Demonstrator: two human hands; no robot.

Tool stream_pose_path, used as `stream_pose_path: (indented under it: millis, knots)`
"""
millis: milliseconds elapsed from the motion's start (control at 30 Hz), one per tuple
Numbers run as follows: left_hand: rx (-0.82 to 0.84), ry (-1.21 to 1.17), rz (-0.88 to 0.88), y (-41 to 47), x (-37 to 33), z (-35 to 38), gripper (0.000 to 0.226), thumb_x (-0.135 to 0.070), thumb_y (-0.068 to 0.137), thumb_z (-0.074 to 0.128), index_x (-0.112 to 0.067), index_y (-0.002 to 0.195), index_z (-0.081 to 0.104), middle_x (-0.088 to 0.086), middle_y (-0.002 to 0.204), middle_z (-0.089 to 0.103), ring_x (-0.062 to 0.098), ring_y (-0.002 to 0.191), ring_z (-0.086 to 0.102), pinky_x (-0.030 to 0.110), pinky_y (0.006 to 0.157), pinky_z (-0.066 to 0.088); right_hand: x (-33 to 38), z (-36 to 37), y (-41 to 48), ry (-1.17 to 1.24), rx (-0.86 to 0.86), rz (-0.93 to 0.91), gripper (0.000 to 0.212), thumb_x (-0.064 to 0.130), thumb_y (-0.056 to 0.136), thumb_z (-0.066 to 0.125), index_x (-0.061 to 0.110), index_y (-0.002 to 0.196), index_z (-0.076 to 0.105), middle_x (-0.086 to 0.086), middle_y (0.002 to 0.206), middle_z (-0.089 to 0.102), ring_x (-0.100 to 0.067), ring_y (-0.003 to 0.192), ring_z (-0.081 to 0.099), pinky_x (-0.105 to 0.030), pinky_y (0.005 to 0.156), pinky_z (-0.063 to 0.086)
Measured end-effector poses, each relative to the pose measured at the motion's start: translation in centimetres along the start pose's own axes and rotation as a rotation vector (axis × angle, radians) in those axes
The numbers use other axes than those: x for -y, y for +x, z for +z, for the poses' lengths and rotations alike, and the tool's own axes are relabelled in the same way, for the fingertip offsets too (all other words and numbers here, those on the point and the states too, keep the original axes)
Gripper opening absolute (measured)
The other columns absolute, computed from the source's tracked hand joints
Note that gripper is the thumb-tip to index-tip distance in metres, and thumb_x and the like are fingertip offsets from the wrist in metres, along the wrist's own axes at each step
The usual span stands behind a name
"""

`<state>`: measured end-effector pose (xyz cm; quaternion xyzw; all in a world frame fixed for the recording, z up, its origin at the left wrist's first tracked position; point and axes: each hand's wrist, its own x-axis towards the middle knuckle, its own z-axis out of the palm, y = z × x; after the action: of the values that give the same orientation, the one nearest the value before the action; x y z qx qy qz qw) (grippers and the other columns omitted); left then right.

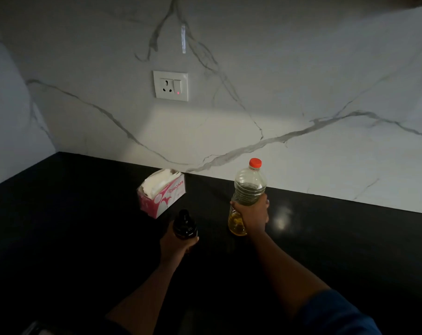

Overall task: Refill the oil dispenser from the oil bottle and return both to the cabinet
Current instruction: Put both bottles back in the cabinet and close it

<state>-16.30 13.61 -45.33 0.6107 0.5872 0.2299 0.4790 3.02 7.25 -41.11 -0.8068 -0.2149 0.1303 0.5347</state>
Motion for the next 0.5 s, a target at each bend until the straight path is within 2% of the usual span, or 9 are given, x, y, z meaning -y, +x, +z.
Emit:
stream_pose_path:
  millis: [33, 100, 200, 300, 367, 500]
  knots:
    - [-0.008, 0.004, 0.008, -0.4, -0.1, 0.1, 0.073, -0.022, 0.068, 0.08, -0.016, 0.132, 0.045, 0.006, 0.122, 0.06, 0.024, 0.114, 0.056, 0.033, 0.101, 0.041, 0.0, 0.0, -0.1, 0.014, -0.006, -0.006, 0.09, 0.031, 0.06, 0.085, 0.015, 0.133, 0.033, -0.006, 0.137, 0.045, -0.026, 0.132, 0.038, -0.055, 0.111, 0.021]
    - [-0.029, -0.012, 0.03, -1.0, -0.3, 0.5, 0.071, -0.021, 0.07, 0.078, -0.016, 0.132, 0.045, 0.005, 0.124, 0.059, 0.024, 0.118, 0.053, 0.033, 0.101, 0.037, 0.0, -0.2, -0.6, 0.02, -0.02, -0.028, 0.085, 0.028, 0.058, 0.086, 0.017, 0.127, 0.037, -0.002, 0.127, 0.052, -0.022, 0.122, 0.048, -0.053, 0.109, 0.027]
    - [-0.024, -0.027, 0.055, -2.1, -1.3, 0.8, 0.071, -0.022, 0.068, 0.079, -0.018, 0.13, 0.046, 0.003, 0.123, 0.059, 0.023, 0.117, 0.053, 0.036, 0.105, 0.037, 0.3, -0.9, -1.7, 0.031, -0.028, -0.081, 0.078, 0.026, 0.058, 0.086, 0.018, 0.121, 0.042, 0.0, 0.122, 0.054, -0.02, 0.117, 0.051, -0.046, 0.106, 0.032]
    - [0.003, -0.05, 0.104, -3.2, -3.2, 1.0, 0.07, -0.02, 0.065, 0.081, -0.018, 0.126, 0.048, 0.002, 0.12, 0.061, 0.022, 0.114, 0.055, 0.04, 0.102, 0.041, 1.3, -1.9, -2.6, 0.067, 0.017, -0.156, 0.074, 0.024, 0.058, 0.086, 0.018, 0.118, 0.044, -0.001, 0.119, 0.055, -0.019, 0.113, 0.053, -0.04, 0.1, 0.041]
    - [0.024, -0.083, 0.155, -3.9, -4.9, 0.7, 0.067, -0.017, 0.066, 0.08, -0.018, 0.125, 0.048, 0.001, 0.12, 0.06, 0.021, 0.116, 0.053, 0.038, 0.101, 0.04, 2.5, -2.9, -3.1, 0.104, 0.05, -0.196, 0.071, 0.023, 0.059, 0.086, 0.018, 0.116, 0.045, -0.001, 0.118, 0.056, -0.019, 0.112, 0.055, -0.04, 0.097, 0.045]
    - [0.11, -0.172, 0.257, -5.6, -8.7, -0.4, 0.066, -0.015, 0.068, 0.079, -0.021, 0.126, 0.047, 0.0, 0.121, 0.058, 0.02, 0.116, 0.053, 0.037, 0.098, 0.042, 6.2, -5.4, -4.2, 0.188, 0.051, -0.281, 0.06, 0.02, 0.062, 0.084, 0.018, 0.108, 0.045, -0.001, 0.11, 0.059, -0.02, 0.104, 0.058, -0.032, 0.088, 0.047]
